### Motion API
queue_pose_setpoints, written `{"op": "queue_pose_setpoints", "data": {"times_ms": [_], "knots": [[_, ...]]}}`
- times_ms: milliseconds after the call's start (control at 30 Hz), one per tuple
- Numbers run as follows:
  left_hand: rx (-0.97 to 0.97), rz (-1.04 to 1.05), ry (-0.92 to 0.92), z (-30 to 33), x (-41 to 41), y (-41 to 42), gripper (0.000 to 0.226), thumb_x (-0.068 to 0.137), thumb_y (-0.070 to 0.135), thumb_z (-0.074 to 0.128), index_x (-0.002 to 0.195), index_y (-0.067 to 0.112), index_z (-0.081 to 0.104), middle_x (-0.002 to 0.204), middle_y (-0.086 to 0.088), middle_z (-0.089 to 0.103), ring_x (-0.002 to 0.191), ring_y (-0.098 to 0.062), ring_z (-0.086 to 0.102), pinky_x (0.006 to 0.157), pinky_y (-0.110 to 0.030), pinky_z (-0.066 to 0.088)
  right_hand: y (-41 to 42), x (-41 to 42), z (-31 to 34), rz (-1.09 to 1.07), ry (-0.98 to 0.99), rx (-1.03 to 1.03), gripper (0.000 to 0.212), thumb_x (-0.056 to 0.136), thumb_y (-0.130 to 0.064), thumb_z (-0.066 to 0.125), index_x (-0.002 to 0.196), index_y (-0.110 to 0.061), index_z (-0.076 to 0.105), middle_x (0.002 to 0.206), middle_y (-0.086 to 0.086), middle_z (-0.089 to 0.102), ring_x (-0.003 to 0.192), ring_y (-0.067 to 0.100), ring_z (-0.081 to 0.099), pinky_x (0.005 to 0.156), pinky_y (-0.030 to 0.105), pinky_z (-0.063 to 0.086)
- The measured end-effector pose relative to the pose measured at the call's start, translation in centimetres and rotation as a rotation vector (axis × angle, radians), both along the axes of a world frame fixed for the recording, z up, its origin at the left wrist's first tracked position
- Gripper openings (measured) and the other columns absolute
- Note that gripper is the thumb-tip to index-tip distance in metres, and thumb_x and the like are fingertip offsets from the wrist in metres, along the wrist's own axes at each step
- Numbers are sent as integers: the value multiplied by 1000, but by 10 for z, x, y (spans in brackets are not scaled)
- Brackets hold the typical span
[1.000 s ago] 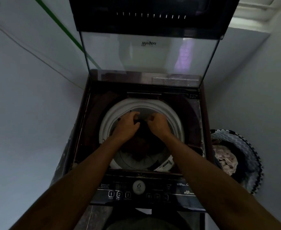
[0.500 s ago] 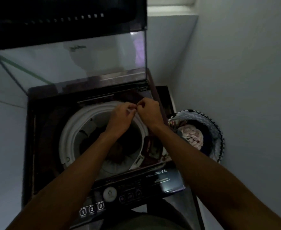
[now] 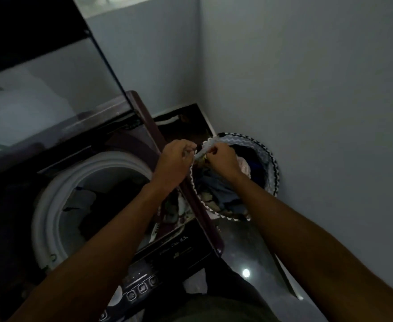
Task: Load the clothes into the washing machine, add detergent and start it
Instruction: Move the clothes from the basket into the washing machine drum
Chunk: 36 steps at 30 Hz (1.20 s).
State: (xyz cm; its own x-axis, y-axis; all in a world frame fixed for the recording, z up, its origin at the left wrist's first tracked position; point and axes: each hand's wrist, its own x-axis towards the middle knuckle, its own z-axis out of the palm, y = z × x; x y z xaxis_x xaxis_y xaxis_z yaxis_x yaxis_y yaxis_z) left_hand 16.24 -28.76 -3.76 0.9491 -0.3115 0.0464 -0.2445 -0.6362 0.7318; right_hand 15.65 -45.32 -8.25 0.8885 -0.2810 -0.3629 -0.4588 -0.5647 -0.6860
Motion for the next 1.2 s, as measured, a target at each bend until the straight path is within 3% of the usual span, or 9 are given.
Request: {"op": "queue_pose_setpoints", "data": {"times_ms": [100, 200, 267, 400, 600, 733, 800, 1067, 1200], "knots": [[72, -110, 46, -11, -3, -26, 17, 86, 3, 63, 101, 9, 69, 94, -8, 68, 84, -22, 62, 80, -34, 51, -39, -19, -34, 8, 189, -26, 22, 85, -22, 59, 88, -2, 68, 91, 14, 68, 89, 30, 63, 73, 28, 46], [187, -166, 224, -20, -4, -52, 22, 89, 7, 60, 108, 11, 69, 102, -9, 70, 93, -26, 65, 82, -32, 51, -65, -39, -61, 92, 287, -31, 29, 91, -24, 53, 63, -20, 47, 98, 18, 58, 96, 29, 55, 77, 33, 40], [254, -189, 298, -25, -2, -66, 22, 90, 10, 59, 110, 13, 69, 101, -8, 70, 95, -24, 64, 78, -26, 47, -74, -48, -74, 169, 345, -35, 24, 90, -30, 54, 80, -10, 63, 117, 19, 62, 110, 33, 55, 91, 38, 45], [304, -209, 326, -32, 0, -78, 25, 91, 10, 56, 112, 11, 69, 106, -8, 71, 97, -23, 65, 74, -20, 39, -68, -58, -104, 374, 433, -31, 13, 86, -15, 64, 87, -3, 68, 91, 18, 65, 98, 37, 62, 66, 32, 40], [311, -190, 384, -39, 0, -75, 24, 93, 14, 57, 115, 13, 67, 105, -6, 71, 94, -20, 65, 79, -30, 51, -50, -75, -150, 489, 439, -126, 78, 80, -30, 75, 145, -8, 37, 142, 21, 46, 124, 38, 49, 100, 46, 45], [271, -133, 406, -37, -1, -73, 27, 94, 16, 58, 120, 14, 65, 100, -4, 71, 88, -19, 65, 78, -32, 53, -39, -65, -127, 422, 369, -133, 26, 86, -29, 67, 89, -3, 66, 91, 18, 64, 85, 30, 62, 70, 34, 47], [274, -140, 395, -41, -3, -72, 28, 91, 12, 58, 118, 14, 66, 100, -2, 70, 86, -17, 64, 74, -27, 50, -37, -53, -110, 261, 295, 0, 36, 85, -33, 68, 61, -10, 54, 68, 10, 54, 64, 22, 53, 57, 31, 38], [274, -153, 477, -38, -2, -68, 99, 65, 21, 89, 146, 14, 32, 146, -16, 26, 133, -33, 37, 108, -34, 36, -57, -3, -11, -91, 24, 334, 30, 88, -12, 56, 59, -17, 53, 61, 1, 51, 59, 14, 47, 61, 30, 38], [241, -187, 466, -29, -4, -69, 111, 59, 31, 92, 149, 22, 28, 144, -15, 31, 130, -30, 41, 108, -33, 37, -66, 5, 36, -110, 27, 452, 28, 89, -8, 49, 63, -15, 53, 60, -1, 50, 54, 11, 46, 52, 16, 39]]}}
